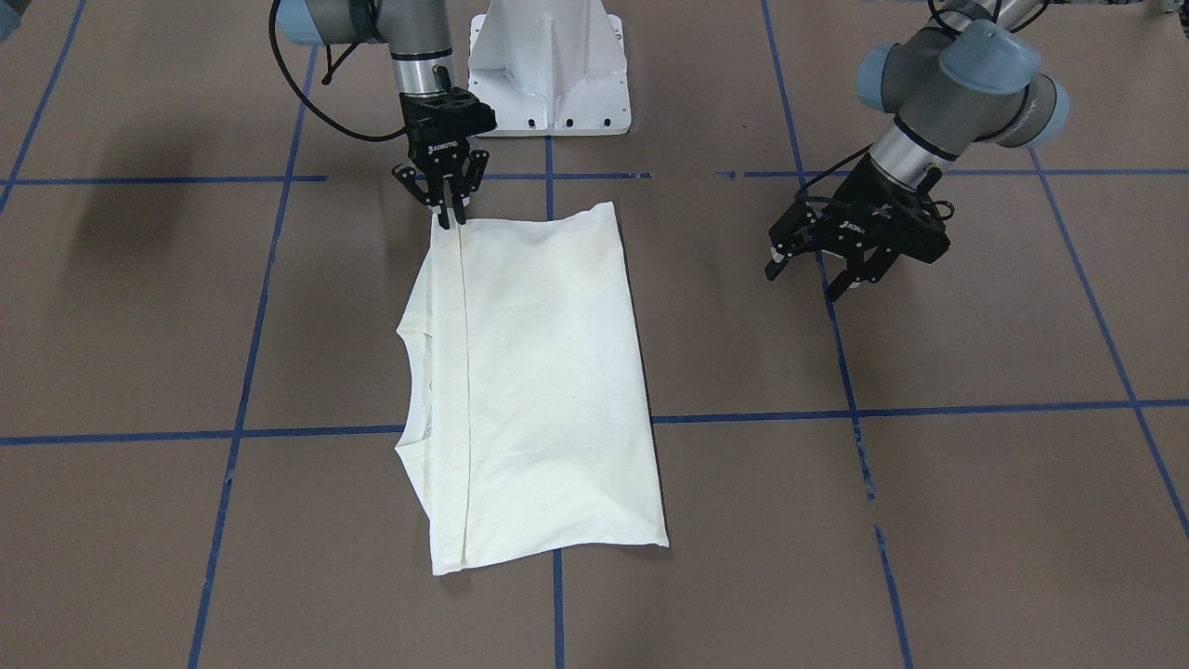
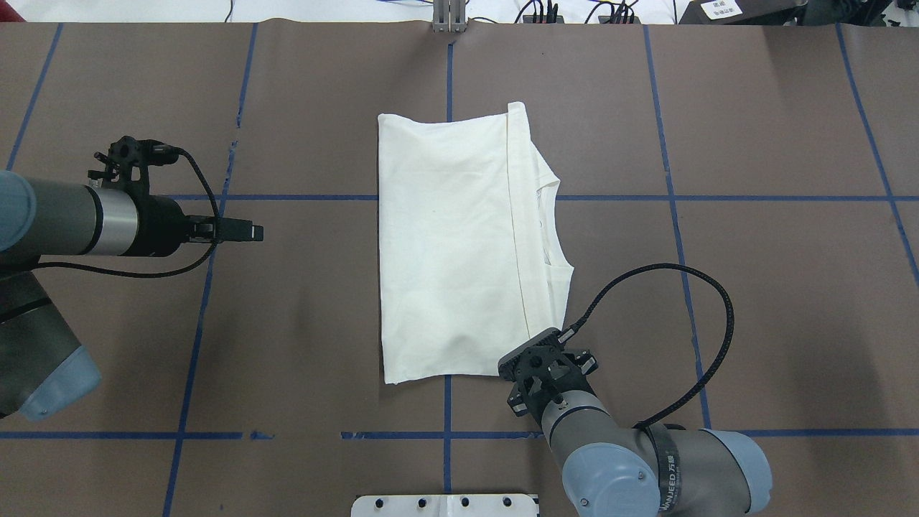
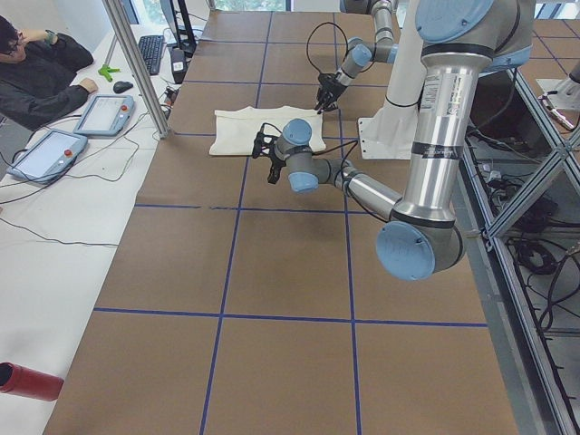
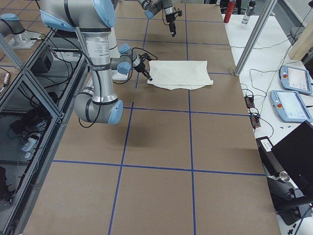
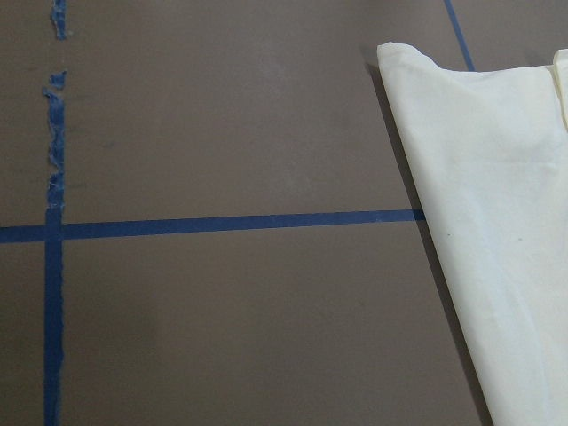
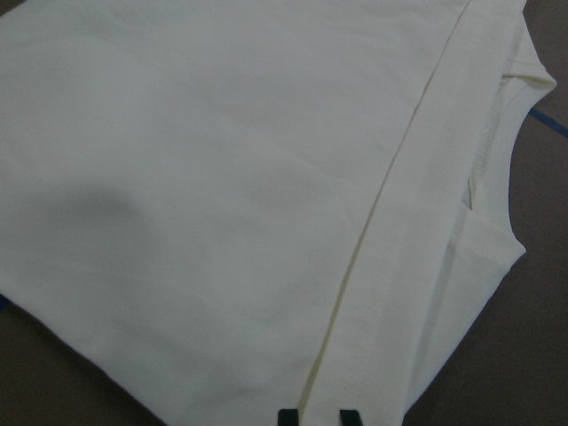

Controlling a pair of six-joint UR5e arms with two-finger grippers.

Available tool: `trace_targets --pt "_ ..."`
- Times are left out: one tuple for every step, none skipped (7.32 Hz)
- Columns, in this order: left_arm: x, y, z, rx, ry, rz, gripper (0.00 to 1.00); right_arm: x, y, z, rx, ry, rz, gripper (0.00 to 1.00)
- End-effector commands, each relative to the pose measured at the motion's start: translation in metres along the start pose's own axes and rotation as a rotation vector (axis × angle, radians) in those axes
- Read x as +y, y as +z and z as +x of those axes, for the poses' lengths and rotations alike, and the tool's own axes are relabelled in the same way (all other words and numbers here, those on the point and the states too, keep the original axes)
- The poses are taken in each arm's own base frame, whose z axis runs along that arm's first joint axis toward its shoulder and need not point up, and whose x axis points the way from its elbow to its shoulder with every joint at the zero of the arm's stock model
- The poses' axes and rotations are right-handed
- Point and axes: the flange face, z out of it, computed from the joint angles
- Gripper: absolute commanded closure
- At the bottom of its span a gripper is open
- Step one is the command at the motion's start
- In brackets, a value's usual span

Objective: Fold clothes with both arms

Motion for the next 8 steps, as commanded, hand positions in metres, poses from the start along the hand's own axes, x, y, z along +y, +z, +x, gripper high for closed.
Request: trace_targets --pt "0.0 0.0 0.0 -0.001 0.0 -0.001 0.0 0.001 -0.001 0.004 0.01 0.014 0.009 1.0" --pt "0.0 0.0 0.0 0.001 0.0 0.0 0.0 0.001 -0.001 0.006 0.012 0.028 0.01 1.0" --pt "0.001 0.001 0.0 0.0 0.001 -0.002 0.0 0.001 -0.006 0.011 0.008 0.041 0.014 1.0" --pt "0.003 0.002 0.001 0.001 0.002 -0.005 0.0 0.017 -0.004 0.03 0.028 0.076 -0.003 1.0" --pt "0.003 0.002 0.001 0.001 0.002 -0.005 0.0 0.03 -0.004 0.045 0.04 0.123 -0.016 1.0" --pt "0.003 0.002 0.001 0.001 0.002 -0.006 0.0 0.035 -0.002 0.051 0.05 0.174 -0.022 1.0" --pt "0.003 0.002 0.002 0.002 0.003 -0.005 0.0 0.039 -0.001 0.054 0.056 0.23 -0.026 1.0" --pt "0.003 0.002 0.002 0.002 0.004 -0.005 0.0 0.039 -0.001 0.053 0.055 0.253 -0.027 0.72"
